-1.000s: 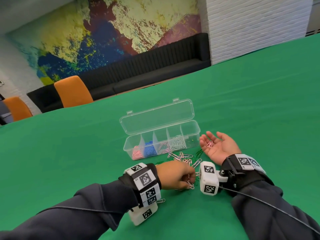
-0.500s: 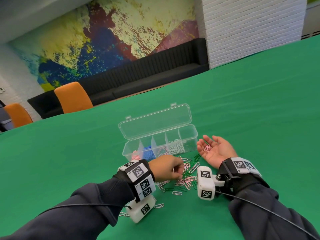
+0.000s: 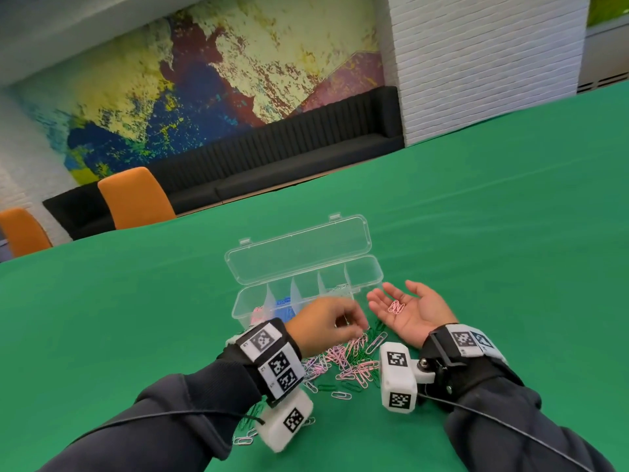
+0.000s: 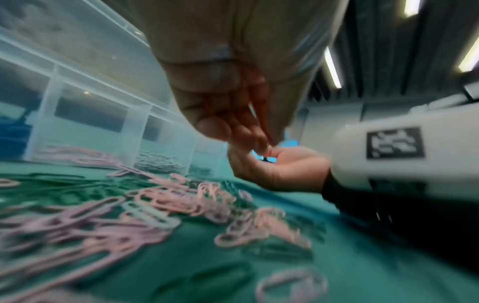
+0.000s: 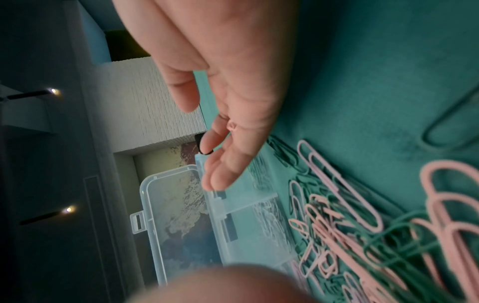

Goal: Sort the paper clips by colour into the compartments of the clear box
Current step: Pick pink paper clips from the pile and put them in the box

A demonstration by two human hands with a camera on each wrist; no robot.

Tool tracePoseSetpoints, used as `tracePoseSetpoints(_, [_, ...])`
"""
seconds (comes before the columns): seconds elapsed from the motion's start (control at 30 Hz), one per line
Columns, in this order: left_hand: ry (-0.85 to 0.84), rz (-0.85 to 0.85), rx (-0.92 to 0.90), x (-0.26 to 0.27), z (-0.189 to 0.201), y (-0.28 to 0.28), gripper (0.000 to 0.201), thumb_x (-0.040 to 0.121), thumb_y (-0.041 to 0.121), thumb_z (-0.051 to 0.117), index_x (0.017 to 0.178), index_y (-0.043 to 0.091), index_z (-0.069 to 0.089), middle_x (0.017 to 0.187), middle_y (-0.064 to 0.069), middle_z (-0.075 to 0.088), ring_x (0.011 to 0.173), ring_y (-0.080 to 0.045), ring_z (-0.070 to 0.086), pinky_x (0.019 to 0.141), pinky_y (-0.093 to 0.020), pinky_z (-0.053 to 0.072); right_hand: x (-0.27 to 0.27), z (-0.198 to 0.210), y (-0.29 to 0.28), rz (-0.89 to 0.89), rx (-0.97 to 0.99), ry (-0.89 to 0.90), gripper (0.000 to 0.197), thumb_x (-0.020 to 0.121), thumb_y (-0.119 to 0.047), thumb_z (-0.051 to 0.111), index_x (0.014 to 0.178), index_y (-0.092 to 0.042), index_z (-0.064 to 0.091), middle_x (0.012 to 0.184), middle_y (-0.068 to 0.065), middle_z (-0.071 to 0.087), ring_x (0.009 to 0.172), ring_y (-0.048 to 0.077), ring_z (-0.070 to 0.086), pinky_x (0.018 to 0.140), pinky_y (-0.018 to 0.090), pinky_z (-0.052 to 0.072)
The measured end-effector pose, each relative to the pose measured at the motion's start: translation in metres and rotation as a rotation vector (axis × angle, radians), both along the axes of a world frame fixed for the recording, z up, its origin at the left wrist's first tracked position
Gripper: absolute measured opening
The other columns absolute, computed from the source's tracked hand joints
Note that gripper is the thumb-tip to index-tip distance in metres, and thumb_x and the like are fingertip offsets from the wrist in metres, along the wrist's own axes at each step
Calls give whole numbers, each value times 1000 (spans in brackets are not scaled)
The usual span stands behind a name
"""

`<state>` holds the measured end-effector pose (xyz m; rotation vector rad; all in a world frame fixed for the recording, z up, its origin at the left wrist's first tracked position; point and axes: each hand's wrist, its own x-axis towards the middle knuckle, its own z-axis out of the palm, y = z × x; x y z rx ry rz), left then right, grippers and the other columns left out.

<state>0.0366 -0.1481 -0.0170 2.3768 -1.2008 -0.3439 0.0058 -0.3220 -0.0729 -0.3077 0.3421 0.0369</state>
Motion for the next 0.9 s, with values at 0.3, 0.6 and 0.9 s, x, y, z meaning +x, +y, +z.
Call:
tracePoseSetpoints(0.3, [-193, -346, 411, -8, -15, 1, 11, 84, 11, 64, 94, 7, 64, 97, -9, 58, 79, -11, 45, 69, -22, 31, 2, -1, -2, -91, -30, 7, 36, 98, -25, 33, 84, -1, 55, 70, 18, 63, 54, 29, 68, 50, 36, 56])
tracePoseSetpoints(0.6, [-201, -251, 442, -2, -18, 11, 10, 87, 17, 62, 90, 7, 61, 87, 3, 45, 77, -11, 42, 70, -23, 34, 1, -1, -1, -87, -81, 12, 34, 98, -23, 34, 83, -2, 56, 66, 15, 63, 54, 26, 66, 50, 32, 56])
tracePoseSetpoints(0.9, [-112, 178, -193, 7, 10, -9, 7, 88, 15, 63, 94, 12, 63, 70, 13, 52, 52, 9, 45, 55, -7, 36, -1, -1, 8, 141, -225, 38, 32, 96, -26, 37, 85, -2, 57, 74, 18, 62, 59, 30, 67, 55, 40, 57])
